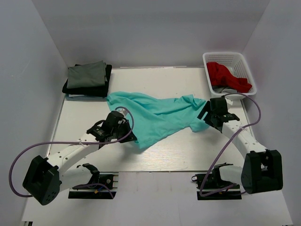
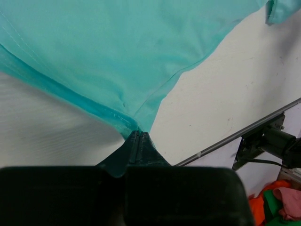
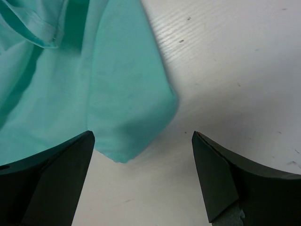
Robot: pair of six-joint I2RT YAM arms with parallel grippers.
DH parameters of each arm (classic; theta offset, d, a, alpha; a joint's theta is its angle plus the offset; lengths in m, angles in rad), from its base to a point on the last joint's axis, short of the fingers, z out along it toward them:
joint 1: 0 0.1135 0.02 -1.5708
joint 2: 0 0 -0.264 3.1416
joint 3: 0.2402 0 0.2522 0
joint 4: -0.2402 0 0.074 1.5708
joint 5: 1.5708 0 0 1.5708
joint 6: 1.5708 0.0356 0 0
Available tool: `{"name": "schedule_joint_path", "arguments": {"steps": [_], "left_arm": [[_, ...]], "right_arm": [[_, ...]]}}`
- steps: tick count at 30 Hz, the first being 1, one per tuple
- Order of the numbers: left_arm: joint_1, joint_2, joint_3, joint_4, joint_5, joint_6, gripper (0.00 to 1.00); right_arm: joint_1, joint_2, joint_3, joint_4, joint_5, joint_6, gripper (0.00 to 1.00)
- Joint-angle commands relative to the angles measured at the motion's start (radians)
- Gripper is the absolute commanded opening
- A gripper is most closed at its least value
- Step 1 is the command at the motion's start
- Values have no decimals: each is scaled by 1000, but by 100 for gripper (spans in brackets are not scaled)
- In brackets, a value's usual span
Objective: Fold and stack the t-shirts
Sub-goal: Flatten out the tshirt
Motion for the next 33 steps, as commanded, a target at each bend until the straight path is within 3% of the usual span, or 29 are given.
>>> {"name": "schedule_joint_path", "arguments": {"steps": [1, 7, 13, 18, 29, 33], "left_arm": [[-3, -19, 48, -17, -72, 40, 0], [6, -19, 70, 15, -110, 49, 0], [6, -38, 70, 4, -147, 58, 0], [15, -47, 51, 4, -167, 58, 0], [15, -15, 51, 4, -176, 49, 0], [15, 5, 61, 4, -176, 49, 0]], "right_arm": [[-4, -54, -7, -126, 66, -26, 90], [-1, -46, -48, -151, 120, -94, 90], [-4, 117, 1, -125, 206, -58, 90], [1, 217, 36, -34, 183, -26, 90], [-1, 282, 90, 95, 115, -37, 90], [-1, 340, 107, 104, 75, -40, 84]]}}
